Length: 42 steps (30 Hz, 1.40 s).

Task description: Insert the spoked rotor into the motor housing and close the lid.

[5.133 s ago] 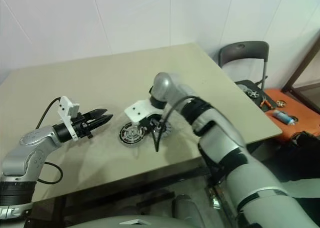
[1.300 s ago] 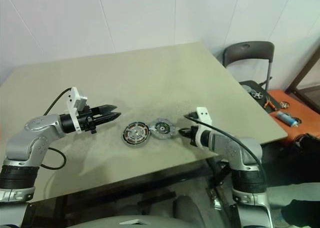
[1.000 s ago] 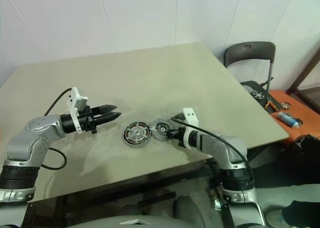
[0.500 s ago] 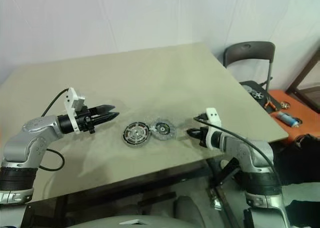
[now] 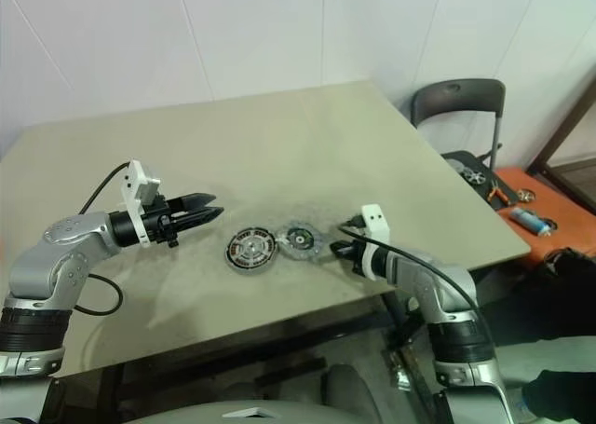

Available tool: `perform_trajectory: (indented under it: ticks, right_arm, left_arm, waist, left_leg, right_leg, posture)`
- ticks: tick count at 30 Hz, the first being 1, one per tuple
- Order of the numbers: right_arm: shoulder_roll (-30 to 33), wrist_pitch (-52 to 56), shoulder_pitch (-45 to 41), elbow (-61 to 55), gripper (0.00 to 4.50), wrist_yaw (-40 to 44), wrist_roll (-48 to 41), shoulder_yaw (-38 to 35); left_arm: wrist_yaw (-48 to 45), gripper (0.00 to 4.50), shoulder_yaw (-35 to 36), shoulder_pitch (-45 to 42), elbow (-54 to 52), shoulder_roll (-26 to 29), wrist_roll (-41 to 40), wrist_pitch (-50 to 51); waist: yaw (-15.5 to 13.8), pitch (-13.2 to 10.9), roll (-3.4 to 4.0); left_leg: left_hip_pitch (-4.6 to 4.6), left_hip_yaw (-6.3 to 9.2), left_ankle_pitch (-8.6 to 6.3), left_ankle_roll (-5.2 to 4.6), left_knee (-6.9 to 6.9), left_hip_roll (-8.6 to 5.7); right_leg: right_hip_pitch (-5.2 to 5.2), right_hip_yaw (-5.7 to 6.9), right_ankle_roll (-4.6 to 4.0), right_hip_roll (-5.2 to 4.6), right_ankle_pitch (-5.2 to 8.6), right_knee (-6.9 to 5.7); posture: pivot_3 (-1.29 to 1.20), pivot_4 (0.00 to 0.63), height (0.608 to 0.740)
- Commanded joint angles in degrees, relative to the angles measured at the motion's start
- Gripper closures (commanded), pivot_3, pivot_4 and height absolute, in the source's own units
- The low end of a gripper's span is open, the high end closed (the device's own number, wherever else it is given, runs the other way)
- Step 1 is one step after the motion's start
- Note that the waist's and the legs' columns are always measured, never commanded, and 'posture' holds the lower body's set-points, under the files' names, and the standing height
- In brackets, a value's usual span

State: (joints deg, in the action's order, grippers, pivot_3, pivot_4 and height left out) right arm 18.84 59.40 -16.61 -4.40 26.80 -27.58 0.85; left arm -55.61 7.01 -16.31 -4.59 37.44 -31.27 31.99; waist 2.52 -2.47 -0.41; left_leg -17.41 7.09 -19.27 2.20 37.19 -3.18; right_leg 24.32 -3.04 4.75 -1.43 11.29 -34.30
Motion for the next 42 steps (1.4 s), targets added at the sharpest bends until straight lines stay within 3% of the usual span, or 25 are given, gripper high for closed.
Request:
perform_trajectory:
  ticks: [1,9,15,22,34,39,42]
  right_arm:
    - [-2.14,-0.43,-1.60,1.07,4.49,0.20,0.44,2.37]
    - [-5.32,-1.50,-1.83,1.43,4.49,0.78,0.73,2.64]
    - [-8.10,-1.14,-2.52,-2.16,4.49,2.69,-6.24,-4.70]
    - [-8.51,-6.05,-1.67,1.49,4.49,0.43,-4.67,-6.65]
    - [-15.63,-13.90,-5.17,5.95,4.49,-3.56,-3.88,-6.96]
    - [-14.02,-13.98,-5.59,5.99,4.49,-2.99,-4.21,-7.62]
    - [-6.21,-15.24,-4.07,5.55,4.49,0.56,1.36,-2.75]
  left_arm:
    - [0.29,2.46,0.72,-0.68,-1.38,0.18,-0.32,-0.67]
    - [0.48,2.46,0.43,-0.98,-1.08,-0.06,-0.27,-0.77]
    - [0.43,2.46,-0.10,-1.72,-0.35,-0.49,0.18,-1.10]
    - [0.29,2.46,-0.71,-2.68,0.34,-0.80,0.41,-1.32]
    - [-0.07,2.46,-1.44,-4.13,2.10,-1.12,1.05,-1.90]
    - [-0.23,2.46,-1.20,-3.76,1.61,-0.80,0.88,-1.83]
    - [-0.35,2.46,-1.06,-3.11,1.31,-0.57,0.91,-1.87]
  waist:
    - [0.05,0.00,-0.01]
    - [0.18,0.00,0.00]
    - [0.09,-0.02,0.03]
    - [-0.19,-0.03,0.04]
    - [-0.03,-0.04,0.06]
    - [-0.25,-0.04,0.07]
    - [-0.36,-0.04,0.07]
  left_leg:
    - [0.00,0.00,0.00,0.00,0.00,0.00]
    - [0.04,0.00,0.00,0.00,-0.01,0.03]
    - [-0.02,0.00,0.00,0.00,-0.01,0.03]
    - [-0.10,0.01,0.00,0.00,-0.01,-0.02]
    - [-0.08,0.01,0.00,0.00,-0.01,-0.02]
    - [-0.12,0.03,0.00,0.01,-0.03,-0.04]
    - [-0.17,0.06,0.00,0.00,-0.02,-0.09]
  right_leg:
    - [0.00,0.00,0.00,-0.01,0.00,0.01]
    - [0.01,-0.02,-0.03,0.09,-0.02,-0.07]
    - [0.09,-0.02,-0.05,0.05,-0.03,-0.04]
    - [0.09,-0.02,-0.21,-0.07,-0.14,0.03]
    - [0.11,-0.02,-0.23,-0.06,-0.16,-0.01]
    - [0.11,-0.02,-0.23,-0.11,-0.16,0.03]
    - [0.13,-0.02,-0.21,-0.18,-0.18,0.08]
  posture:
    - [0.00,0.000,0.740]
    - [0.00,0.000,0.740]
    - [0.00,0.000,0.740]
    - [0.00,0.000,0.740]
    - [0.00,0.000,0.740]
    - [0.00,0.000,0.740]
    - [0.00,0.000,0.740]
